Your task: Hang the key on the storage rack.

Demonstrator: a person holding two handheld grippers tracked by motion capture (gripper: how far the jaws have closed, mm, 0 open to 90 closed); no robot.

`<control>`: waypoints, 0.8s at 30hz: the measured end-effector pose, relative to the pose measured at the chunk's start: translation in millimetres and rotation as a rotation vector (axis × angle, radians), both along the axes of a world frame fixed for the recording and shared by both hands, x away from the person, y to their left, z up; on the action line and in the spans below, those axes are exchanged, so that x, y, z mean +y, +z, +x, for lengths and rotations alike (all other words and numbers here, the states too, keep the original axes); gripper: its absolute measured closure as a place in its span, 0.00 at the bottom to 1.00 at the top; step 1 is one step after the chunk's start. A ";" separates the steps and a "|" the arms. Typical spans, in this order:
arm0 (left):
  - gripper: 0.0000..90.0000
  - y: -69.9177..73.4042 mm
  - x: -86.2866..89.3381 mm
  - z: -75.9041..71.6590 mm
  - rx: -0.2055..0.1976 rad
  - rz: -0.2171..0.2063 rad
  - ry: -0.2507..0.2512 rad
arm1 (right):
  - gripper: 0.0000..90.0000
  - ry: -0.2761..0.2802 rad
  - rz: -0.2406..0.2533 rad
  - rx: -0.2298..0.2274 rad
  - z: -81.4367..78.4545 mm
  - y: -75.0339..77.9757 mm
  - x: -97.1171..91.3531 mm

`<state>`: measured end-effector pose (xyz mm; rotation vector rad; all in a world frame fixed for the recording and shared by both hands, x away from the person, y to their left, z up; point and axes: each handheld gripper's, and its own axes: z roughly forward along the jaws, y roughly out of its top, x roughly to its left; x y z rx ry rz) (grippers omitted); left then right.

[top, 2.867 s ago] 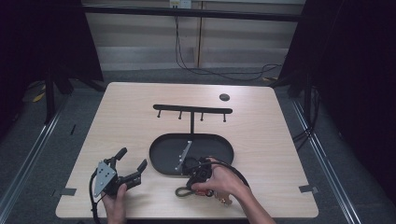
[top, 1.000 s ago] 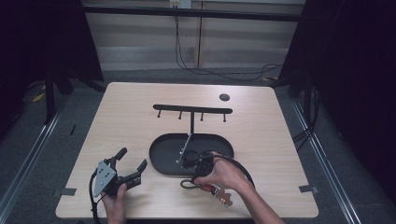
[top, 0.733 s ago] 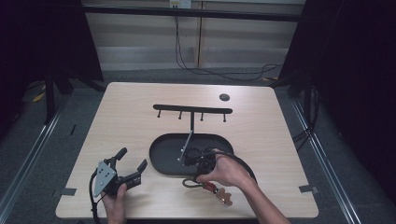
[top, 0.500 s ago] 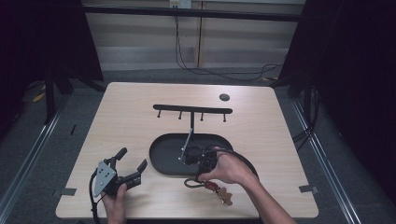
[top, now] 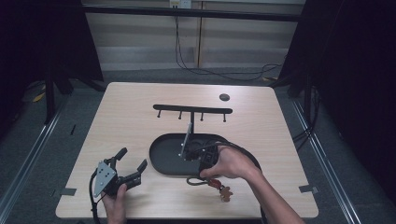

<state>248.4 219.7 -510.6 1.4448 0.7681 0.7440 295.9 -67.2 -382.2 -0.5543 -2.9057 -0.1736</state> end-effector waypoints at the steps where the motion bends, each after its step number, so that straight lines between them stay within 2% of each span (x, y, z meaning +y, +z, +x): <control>1: 0.18 0.0 0.0 0.0 0.000 0.000 0.000 | 0.95 0.002 0.000 0.002 1.4 5.5 -1.3; 5: 0.18 0.0 -0.1 -0.1 0.000 -0.002 0.001 | 0.95 -0.028 0.003 -0.003 7.0 14.0 -5.1; 9: 0.18 0.1 0.1 0.1 -0.002 0.002 0.001 | 0.95 -0.028 0.006 -0.008 8.4 21.6 -6.2; 11: 0.18 0.1 0.1 0.1 -0.002 0.001 0.001 | 0.95 -0.024 0.024 -0.009 9.1 26.1 -7.1; 15: 0.18 0.1 0.2 0.1 -0.002 0.002 0.001 | 0.95 -0.017 0.021 -0.013 10.2 35.3 -8.7; 24: 0.18 0.0 -0.1 -0.1 0.000 -0.002 0.000 | 0.95 -0.032 0.051 -0.038 16.5 52.9 -13.8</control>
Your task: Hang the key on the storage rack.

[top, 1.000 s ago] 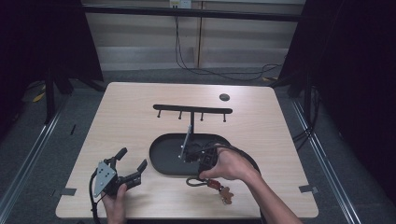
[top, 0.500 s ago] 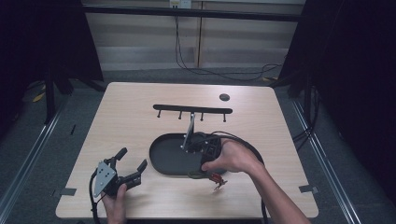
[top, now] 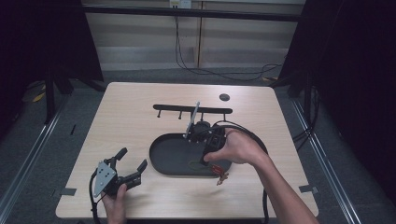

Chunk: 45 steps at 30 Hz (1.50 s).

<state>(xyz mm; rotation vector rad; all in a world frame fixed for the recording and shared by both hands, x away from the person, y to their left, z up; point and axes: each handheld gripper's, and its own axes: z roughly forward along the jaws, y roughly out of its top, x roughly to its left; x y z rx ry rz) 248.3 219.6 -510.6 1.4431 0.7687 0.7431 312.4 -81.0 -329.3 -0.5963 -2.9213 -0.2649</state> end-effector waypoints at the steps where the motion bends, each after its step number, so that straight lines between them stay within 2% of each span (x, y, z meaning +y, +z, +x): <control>1: 0.18 0.0 0.0 0.0 0.000 0.000 0.000 | 0.95 -0.005 0.016 -0.008 2.3 4.8 -1.0; 9: 0.18 0.0 0.1 0.1 0.001 0.002 0.000 | 0.95 -0.026 0.030 -0.023 10.8 20.1 -2.1; 19: 0.18 0.1 0.3 0.2 -0.002 0.005 0.003 | 0.95 -0.007 0.033 -0.047 25.7 35.4 0.5; 29: 0.18 0.1 0.2 0.2 -0.001 0.005 0.003 | 0.95 -0.030 0.046 -0.065 41.5 45.2 2.1; 33: 0.18 0.1 0.0 0.0 0.001 0.003 0.004 | 0.95 -0.021 0.062 -0.060 45.5 46.1 1.9; 36: 0.18 0.2 0.2 0.1 0.001 0.006 0.003 | 0.95 -0.038 0.062 -0.063 50.5 48.3 1.1; 38: 0.18 0.1 0.1 0.0 0.002 0.004 0.003 | 0.95 -0.057 0.042 -0.073 55.1 50.9 0.1; 45: 0.18 0.1 0.0 0.0 0.002 0.003 0.003 | 0.95 -0.087 0.059 -0.079 69.9 57.0 -5.9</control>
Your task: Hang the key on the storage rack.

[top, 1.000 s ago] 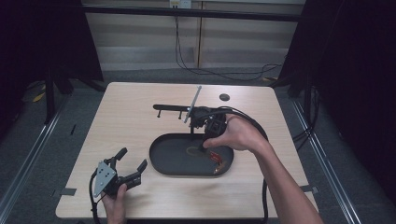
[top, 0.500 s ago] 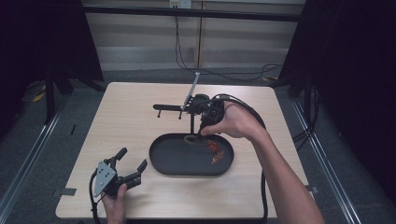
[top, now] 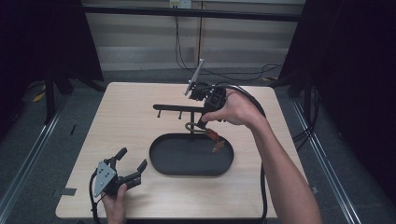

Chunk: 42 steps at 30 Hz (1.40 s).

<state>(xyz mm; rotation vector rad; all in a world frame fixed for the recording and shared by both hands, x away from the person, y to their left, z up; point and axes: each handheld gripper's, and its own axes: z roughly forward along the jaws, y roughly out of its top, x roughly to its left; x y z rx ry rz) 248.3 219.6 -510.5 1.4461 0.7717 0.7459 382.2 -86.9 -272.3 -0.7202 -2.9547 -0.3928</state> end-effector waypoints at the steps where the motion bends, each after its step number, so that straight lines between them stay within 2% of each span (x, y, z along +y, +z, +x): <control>1: 0.18 0.2 0.2 -0.1 0.003 0.003 0.001 | 0.95 -0.001 -0.006 -0.001 1.3 0.1 0.1; 5: 0.18 0.2 0.1 0.0 0.002 0.001 0.001 | 0.95 -0.012 0.010 -0.009 8.4 2.6 0.4; 8: 0.18 0.0 -0.1 0.1 0.000 -0.002 0.001 | 0.95 -0.040 0.017 -0.020 15.0 8.6 -1.9; 12: 0.18 -0.1 -0.3 0.1 -0.002 -0.003 0.002 | 0.95 -0.050 0.006 -0.019 19.0 11.1 -5.8; 16: 0.18 -0.1 -0.6 0.1 -0.002 -0.008 0.002 | 0.95 -0.075 -0.015 -0.029 23.4 8.4 -8.9; 25: 0.18 -0.2 -0.6 0.1 -0.003 -0.008 0.003 | 0.95 -0.112 -0.027 -0.044 30.8 -2.1 -8.8; 32: 0.18 -0.2 -0.7 0.1 -0.004 -0.010 0.003 | 0.95 -0.121 -0.014 -0.050 34.6 -6.9 -9.6; 42: 0.18 -0.2 -0.6 0.1 -0.004 -0.009 0.001 | 0.92 -0.120 0.008 -0.030 36.1 -11.6 -12.3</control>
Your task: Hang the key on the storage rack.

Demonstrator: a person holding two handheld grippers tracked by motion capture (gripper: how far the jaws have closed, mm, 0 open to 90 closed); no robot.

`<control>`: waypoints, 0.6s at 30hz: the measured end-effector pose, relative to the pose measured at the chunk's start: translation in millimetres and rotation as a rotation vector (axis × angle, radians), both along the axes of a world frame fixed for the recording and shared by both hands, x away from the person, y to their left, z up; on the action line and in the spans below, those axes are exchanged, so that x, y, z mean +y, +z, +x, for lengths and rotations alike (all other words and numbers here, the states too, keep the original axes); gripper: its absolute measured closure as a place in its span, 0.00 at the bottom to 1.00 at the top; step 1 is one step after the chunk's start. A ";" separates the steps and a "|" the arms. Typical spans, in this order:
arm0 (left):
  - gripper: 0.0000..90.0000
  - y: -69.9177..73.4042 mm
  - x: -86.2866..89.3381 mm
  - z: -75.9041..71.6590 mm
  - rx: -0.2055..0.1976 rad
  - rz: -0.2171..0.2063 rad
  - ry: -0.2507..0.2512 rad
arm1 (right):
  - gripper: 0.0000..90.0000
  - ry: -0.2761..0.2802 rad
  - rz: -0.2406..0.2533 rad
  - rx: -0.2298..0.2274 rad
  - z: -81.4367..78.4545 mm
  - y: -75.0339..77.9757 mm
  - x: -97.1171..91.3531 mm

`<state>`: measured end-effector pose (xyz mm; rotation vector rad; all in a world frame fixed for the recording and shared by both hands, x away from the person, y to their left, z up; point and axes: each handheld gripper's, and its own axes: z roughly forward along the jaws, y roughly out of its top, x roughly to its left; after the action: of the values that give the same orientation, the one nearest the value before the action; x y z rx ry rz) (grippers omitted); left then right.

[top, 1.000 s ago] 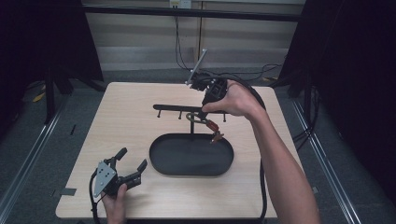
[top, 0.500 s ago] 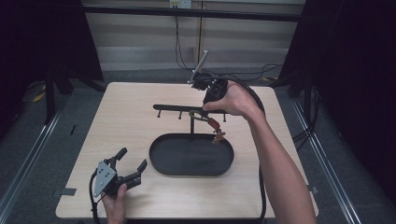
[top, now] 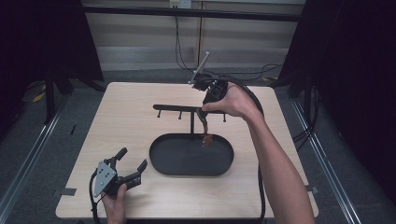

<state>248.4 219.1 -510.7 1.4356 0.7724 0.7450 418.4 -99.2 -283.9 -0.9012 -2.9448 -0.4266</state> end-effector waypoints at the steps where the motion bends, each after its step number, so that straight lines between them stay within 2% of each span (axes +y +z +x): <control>1: 0.18 0.0 0.0 0.0 0.000 0.000 -0.001 | 0.92 -0.009 -0.004 0.000 0.3 -0.5 -0.3; 8: 0.18 -0.1 -0.5 0.0 0.002 -0.005 -0.004 | 0.87 -0.015 0.021 0.019 4.1 -1.9 -4.2; 15: 0.18 0.2 0.6 0.1 -0.003 0.009 0.006 | 0.88 -0.013 0.027 0.020 4.9 -2.0 -4.1; 18: 0.18 0.0 -0.1 -0.1 0.001 0.001 0.003 | 0.87 -0.027 0.028 0.023 4.7 -2.3 -7.3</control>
<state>248.3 219.0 -510.7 1.4359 0.7751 0.7471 423.0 -106.5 -286.2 -0.9366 -2.9019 -0.4539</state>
